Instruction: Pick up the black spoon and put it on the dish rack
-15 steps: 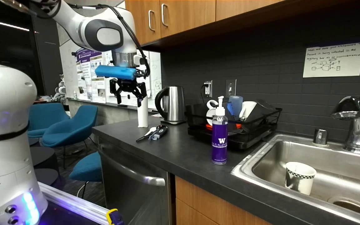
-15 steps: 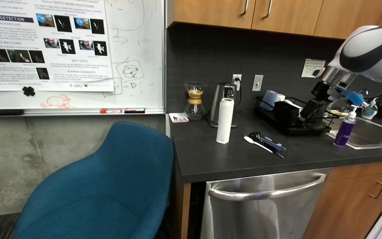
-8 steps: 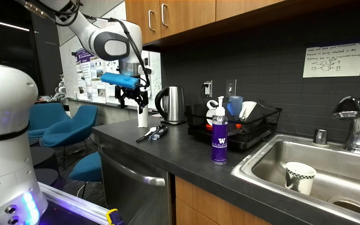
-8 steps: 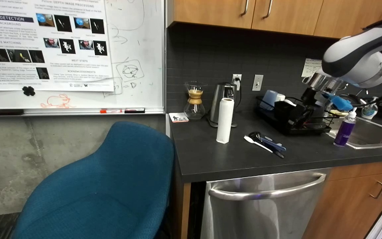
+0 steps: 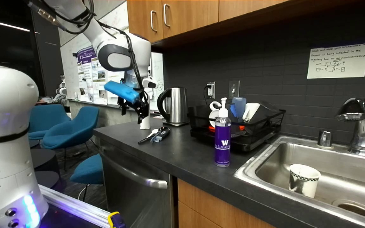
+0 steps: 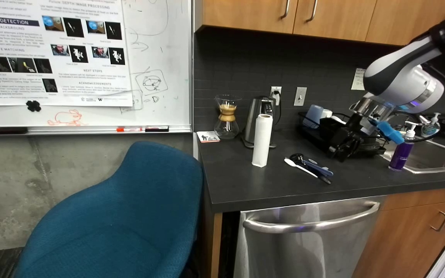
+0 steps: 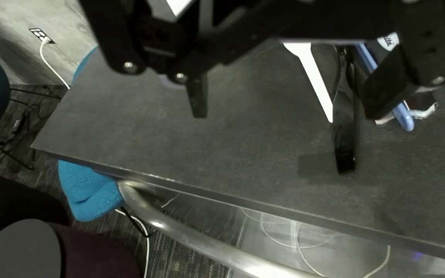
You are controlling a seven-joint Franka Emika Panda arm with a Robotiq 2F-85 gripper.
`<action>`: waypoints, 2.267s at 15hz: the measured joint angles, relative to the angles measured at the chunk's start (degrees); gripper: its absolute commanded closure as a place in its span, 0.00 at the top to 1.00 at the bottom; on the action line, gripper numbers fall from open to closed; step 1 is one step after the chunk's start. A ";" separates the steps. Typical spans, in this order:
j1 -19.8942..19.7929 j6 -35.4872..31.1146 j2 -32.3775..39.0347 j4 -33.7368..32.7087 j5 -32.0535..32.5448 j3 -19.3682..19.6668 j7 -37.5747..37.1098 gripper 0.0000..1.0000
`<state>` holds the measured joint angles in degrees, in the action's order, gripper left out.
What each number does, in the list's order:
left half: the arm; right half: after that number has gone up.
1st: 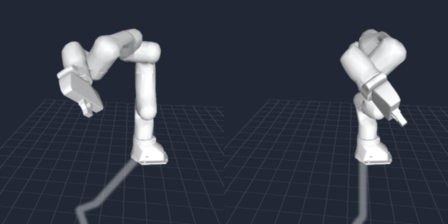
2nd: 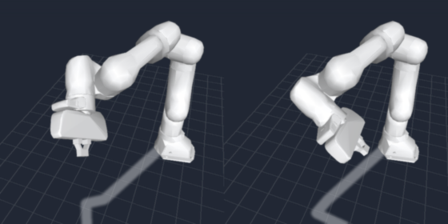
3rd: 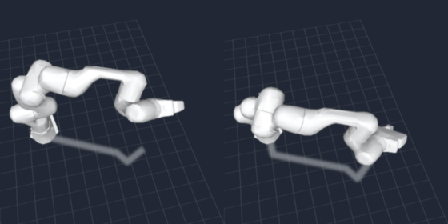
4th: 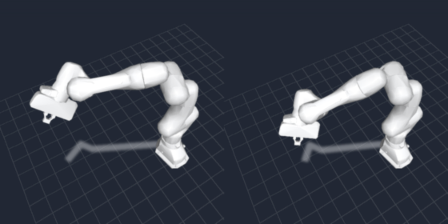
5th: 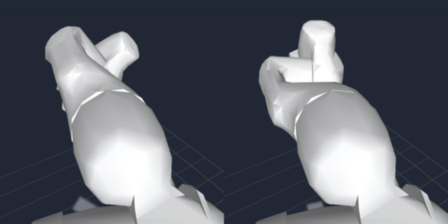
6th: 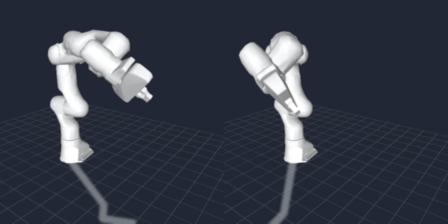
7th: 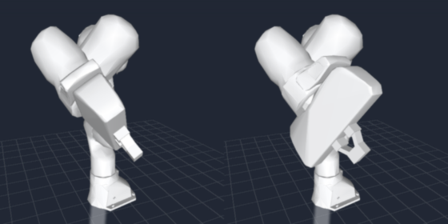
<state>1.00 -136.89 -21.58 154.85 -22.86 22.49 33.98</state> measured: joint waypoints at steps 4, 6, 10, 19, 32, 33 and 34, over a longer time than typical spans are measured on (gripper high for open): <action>-0.06 -0.94 3.11 -0.26 -4.57 0.33 5.09 1.00; -0.13 -1.79 4.89 -0.57 -6.19 0.33 7.32 1.00; -0.19 -2.52 8.81 -1.84 -9.53 0.25 11.39 1.00; -3.92 -2.49 18.15 -6.44 -15.49 -3.74 17.13 1.00; -8.66 -1.55 23.30 -10.14 -16.74 -9.46 17.54 1.00; -8.67 -1.39 23.30 -10.16 -16.74 -9.66 17.54 1.00; -8.67 -1.27 23.30 -10.18 -16.74 -9.86 17.54 1.00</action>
<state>-7.66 -138.17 1.73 144.67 -39.60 12.63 51.52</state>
